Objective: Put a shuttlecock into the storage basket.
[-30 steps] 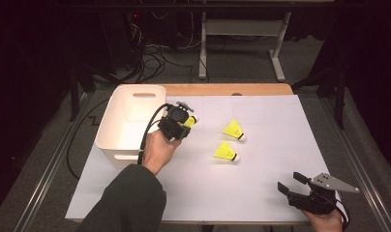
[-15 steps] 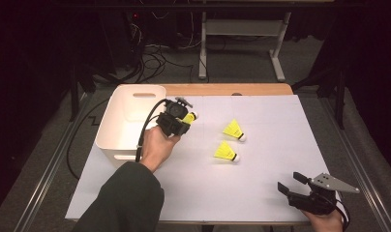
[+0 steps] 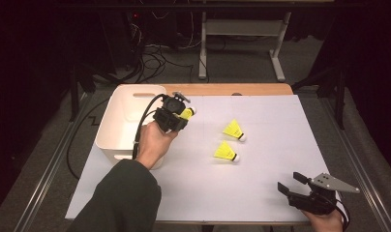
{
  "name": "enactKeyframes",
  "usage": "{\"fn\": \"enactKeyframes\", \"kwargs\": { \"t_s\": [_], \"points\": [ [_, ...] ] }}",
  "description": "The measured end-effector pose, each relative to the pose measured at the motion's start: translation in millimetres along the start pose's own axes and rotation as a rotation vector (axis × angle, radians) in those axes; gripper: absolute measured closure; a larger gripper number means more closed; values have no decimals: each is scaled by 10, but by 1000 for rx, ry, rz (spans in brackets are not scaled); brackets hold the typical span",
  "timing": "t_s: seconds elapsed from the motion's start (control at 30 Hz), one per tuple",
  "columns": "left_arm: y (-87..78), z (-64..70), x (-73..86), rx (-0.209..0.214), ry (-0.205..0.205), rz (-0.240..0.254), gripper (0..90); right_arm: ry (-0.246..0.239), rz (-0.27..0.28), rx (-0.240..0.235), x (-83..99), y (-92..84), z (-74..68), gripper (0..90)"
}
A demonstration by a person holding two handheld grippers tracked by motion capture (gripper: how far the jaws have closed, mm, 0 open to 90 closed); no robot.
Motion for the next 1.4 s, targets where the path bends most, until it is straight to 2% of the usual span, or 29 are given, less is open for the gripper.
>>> {"fn": "enactKeyframes", "kwargs": {
  "t_s": [0.67,0.77,1.4],
  "points": [
    [-91,-143,-6,-9,-31,7,886,-1,-1,0,0,0,-4,259],
    [-115,-174,-20,5,-43,13,886,2,-1,0,1,0,-4,259],
    [-218,-316,-34,-18,-68,18,886,0,0,0,0,0,-1,259]
  ]
}}
Point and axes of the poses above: each handheld gripper's, and its own axes: y roughly forward along the jaws, x roughly out of its underside, z roughly to its right, the point moved 2 cm from there along y, roughly forward along the jaws, and after that the axes turned 4 degrees about y, right-handed, at the moved point
